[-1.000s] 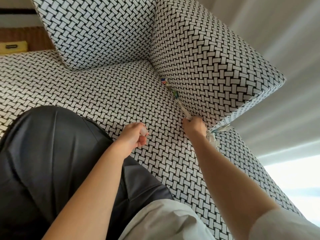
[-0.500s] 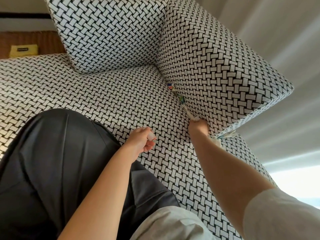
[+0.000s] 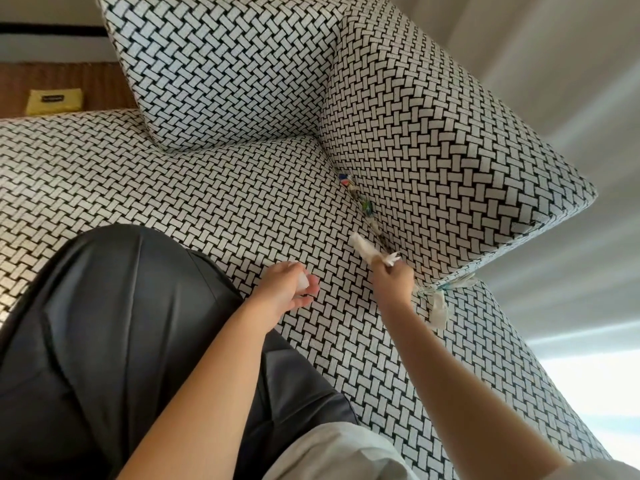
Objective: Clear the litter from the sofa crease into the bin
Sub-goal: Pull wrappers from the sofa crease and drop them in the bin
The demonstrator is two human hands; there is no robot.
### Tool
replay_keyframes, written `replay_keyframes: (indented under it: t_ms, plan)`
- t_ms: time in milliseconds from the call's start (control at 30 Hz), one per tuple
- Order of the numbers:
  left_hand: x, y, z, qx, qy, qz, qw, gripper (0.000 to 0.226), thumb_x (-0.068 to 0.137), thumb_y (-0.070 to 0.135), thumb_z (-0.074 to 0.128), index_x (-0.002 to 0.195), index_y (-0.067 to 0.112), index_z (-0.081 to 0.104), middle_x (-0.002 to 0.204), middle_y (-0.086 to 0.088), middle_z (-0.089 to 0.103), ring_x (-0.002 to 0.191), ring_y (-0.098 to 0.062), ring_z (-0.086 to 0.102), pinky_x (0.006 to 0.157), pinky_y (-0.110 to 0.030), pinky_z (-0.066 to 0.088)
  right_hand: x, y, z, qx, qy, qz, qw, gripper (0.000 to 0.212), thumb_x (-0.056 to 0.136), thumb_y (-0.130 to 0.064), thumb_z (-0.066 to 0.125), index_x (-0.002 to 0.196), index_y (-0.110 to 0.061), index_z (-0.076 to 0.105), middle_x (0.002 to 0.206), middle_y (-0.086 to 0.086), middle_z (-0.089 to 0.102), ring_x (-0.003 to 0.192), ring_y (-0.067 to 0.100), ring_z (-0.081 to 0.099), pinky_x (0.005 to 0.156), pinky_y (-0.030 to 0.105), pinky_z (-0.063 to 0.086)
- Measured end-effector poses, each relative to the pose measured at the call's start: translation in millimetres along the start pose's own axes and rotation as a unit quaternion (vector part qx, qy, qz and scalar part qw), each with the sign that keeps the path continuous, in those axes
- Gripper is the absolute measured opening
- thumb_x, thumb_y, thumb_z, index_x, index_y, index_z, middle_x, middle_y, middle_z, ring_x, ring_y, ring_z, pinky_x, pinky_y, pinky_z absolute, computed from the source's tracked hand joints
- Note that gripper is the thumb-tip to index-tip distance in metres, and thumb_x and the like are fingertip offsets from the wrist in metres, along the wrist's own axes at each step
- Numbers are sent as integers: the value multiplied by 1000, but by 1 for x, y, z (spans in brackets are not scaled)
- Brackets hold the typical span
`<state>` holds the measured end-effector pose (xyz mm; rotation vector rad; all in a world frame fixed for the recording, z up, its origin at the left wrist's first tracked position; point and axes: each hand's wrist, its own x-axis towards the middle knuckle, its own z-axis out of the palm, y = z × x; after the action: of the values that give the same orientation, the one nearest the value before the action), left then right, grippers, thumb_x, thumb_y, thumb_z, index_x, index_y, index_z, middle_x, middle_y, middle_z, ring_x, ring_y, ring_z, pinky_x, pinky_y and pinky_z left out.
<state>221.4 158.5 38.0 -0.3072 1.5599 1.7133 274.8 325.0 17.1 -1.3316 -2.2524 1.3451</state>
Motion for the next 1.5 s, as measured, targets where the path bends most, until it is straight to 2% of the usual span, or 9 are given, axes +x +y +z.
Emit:
replay_keyframes:
  t_ms: [200,333,500,700,800,933,1133,1267,1500]
  plan:
    - [-2,2,-3,31,51,51,997,23,98,14,36,102,13,58,72,-1,47,55,-9,42,54,-24,44,-48,-26,16,71,-152,-24,986,19,93,-23,51,108,-11,57,70,-4,52,54,5,42,50,19,41]
    - [-13,11,-3,38,75,65,994,38,98,42,31,95,17,60,73,-2,48,58,-11,42,53,-24,39,-60,-51,27,145,-228,-19,963,15,93,-19,51,101,-8,58,95,6,64,81,11,60,71,27,55]
    - [-36,32,-16,43,76,155,984,58,93,58,25,101,17,65,78,-6,60,65,-14,52,50,-21,41,-76,-88,39,135,-287,-106,942,14,93,-16,52,88,-10,63,88,16,67,83,26,64,81,37,55]
    - [-66,78,-69,-105,166,189,962,30,97,36,41,96,12,58,83,-6,64,65,-13,60,58,-27,49,-106,-149,77,119,-339,-202,911,13,90,-12,57,92,-1,64,83,16,69,76,31,67,70,38,58]
    - [-77,94,-101,-133,182,205,953,36,99,28,39,108,-1,59,59,1,60,49,-7,55,46,-21,48,-119,-175,103,125,-342,-222,905,13,87,-13,61,92,-1,63,87,21,67,78,35,64,73,47,54]
    - [-87,111,-154,-154,272,207,927,24,98,25,43,101,6,57,82,-10,63,62,-15,60,52,-25,51,-141,-207,146,166,-402,-220,873,19,85,-8,63,94,7,58,92,34,60,81,41,63,76,49,56]
    - [-102,104,-255,-230,343,152,898,20,94,24,51,100,6,53,77,-11,56,53,-12,46,46,-24,49,-190,-236,227,126,-493,-177,843,5,86,-1,59,89,3,57,86,18,57,69,17,61,57,18,52]
    - [-111,80,-317,-268,367,119,883,13,93,19,54,96,6,54,74,-7,52,53,-11,44,43,-20,47,-221,-238,286,65,-511,-148,844,26,86,1,60,111,5,57,82,5,60,68,13,60,65,22,55]
    - [-95,39,-422,-169,450,49,875,13,92,23,53,85,11,52,75,-3,51,61,-15,51,52,-27,45,-262,-221,393,-39,-541,-159,825,20,86,2,58,106,4,61,78,-1,56,64,11,56,69,26,54]
